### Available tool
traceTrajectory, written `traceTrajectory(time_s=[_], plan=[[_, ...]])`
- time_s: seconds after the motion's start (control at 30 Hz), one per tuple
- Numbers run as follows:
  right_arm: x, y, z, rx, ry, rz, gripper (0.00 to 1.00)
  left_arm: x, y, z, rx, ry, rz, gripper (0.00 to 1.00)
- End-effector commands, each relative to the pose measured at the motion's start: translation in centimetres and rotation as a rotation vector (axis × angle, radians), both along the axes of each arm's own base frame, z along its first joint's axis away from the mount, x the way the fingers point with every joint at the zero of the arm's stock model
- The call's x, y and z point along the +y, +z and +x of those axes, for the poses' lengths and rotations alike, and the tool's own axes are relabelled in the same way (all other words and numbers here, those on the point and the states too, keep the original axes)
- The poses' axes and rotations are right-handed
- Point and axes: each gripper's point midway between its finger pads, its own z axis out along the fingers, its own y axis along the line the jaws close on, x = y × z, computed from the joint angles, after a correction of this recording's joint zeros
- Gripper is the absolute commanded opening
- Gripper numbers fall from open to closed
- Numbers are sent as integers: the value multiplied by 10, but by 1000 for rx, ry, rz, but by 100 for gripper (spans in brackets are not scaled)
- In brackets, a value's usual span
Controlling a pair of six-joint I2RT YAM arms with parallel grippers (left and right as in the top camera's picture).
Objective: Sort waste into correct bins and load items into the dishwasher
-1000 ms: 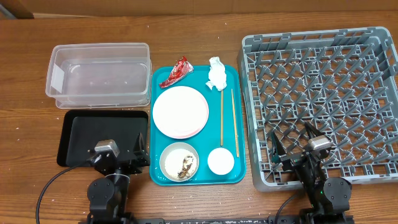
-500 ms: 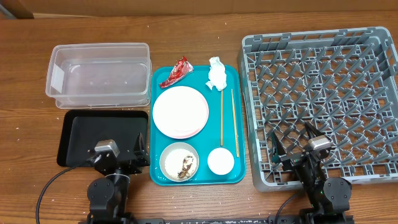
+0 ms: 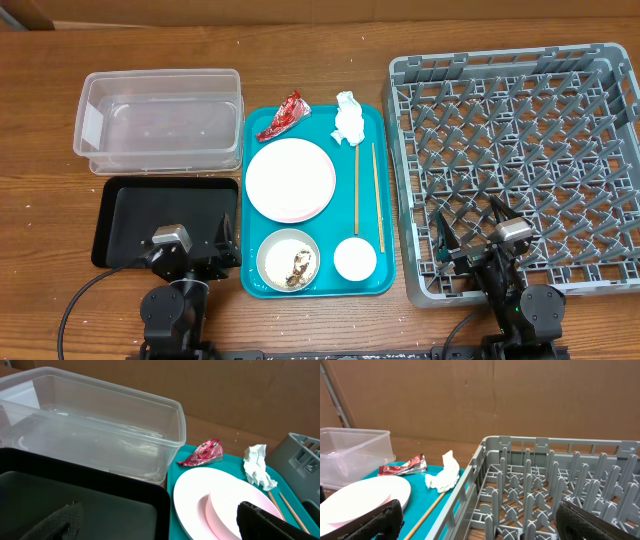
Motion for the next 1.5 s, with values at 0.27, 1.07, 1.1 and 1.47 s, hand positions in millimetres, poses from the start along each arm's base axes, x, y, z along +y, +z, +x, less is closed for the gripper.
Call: traceTrajectory(time_s=[0.27,1.07,1.1,1.47], plan=[[0,0,0,-10,0,0,100,4,1,0,-9,18,-5,100],[1,0,-1,-10,9,1,100,-6,1,0,-9,-34,-17,100],[3,0,-1,-10,16,1,100,-11,2,0,-11,-62,-25,100],[36,26,-18,-83,236,78,100,-64,50,-11,-153,-373,-108,100]])
